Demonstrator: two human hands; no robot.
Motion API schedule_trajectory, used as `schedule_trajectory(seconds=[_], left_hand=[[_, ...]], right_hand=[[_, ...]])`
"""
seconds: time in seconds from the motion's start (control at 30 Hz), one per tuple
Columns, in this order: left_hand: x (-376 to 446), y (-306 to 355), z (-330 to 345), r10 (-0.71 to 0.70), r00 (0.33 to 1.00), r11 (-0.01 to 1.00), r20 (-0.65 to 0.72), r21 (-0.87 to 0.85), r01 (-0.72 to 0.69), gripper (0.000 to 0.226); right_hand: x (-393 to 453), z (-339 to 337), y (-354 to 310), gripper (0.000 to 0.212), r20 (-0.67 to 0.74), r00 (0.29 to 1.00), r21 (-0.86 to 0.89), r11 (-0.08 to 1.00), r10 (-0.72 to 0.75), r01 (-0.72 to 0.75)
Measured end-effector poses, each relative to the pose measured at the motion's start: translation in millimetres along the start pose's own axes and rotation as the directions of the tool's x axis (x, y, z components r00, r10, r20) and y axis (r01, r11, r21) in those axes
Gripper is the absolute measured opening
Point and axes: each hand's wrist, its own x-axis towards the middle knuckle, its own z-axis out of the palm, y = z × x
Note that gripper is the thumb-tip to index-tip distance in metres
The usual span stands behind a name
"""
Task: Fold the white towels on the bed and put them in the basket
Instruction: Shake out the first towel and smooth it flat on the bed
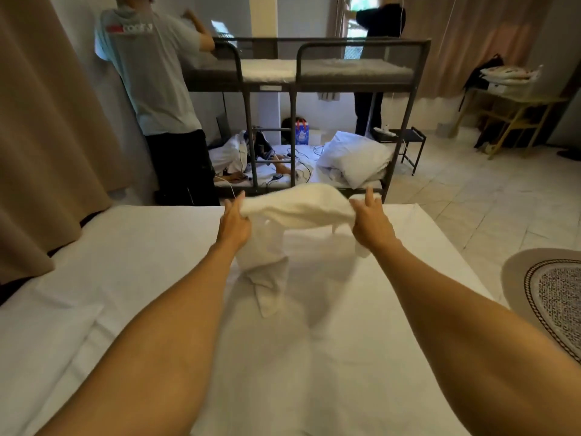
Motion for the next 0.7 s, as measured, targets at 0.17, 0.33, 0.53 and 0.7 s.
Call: schedule_trajectory(seconds=[0.17, 0.33, 0.53, 0.7], left_hand=[[-59.6, -89.8, 27.2, -0.069, 0.94, 0.854, 0.334, 0.507, -0.118, 0.07], [-111.5, -136.7, 39.2, -0.109, 0.898, 0.715, 0.426, 0.662, -0.227, 0.077], [-159.4, -159.1, 48.0, -0.122, 0.866, 0.649, 0.486, 0.699, -0.301, 0.069], [-190.4, -168.0, 45.7, -0.064, 0.86, 0.561, 0.506, 0.731, -0.388, 0.07]], right_hand=[[-93.5, 72.5, 38.4, 0.068, 0.284, 0.958, -0.273, 0.96, 0.027, 0.054], [-169.6, 112.3, 53.7, 0.071, 0.438, 0.89, -0.325, 0.945, 0.124, 0.028], [-225.7, 124.2, 62.0, 0.06, 0.513, 0.85, -0.29, 0.956, 0.121, 0.039], [-255.7, 122.6, 63.6, 0.055, 0.46, 0.884, -0.293, 0.954, 0.077, 0.069]])
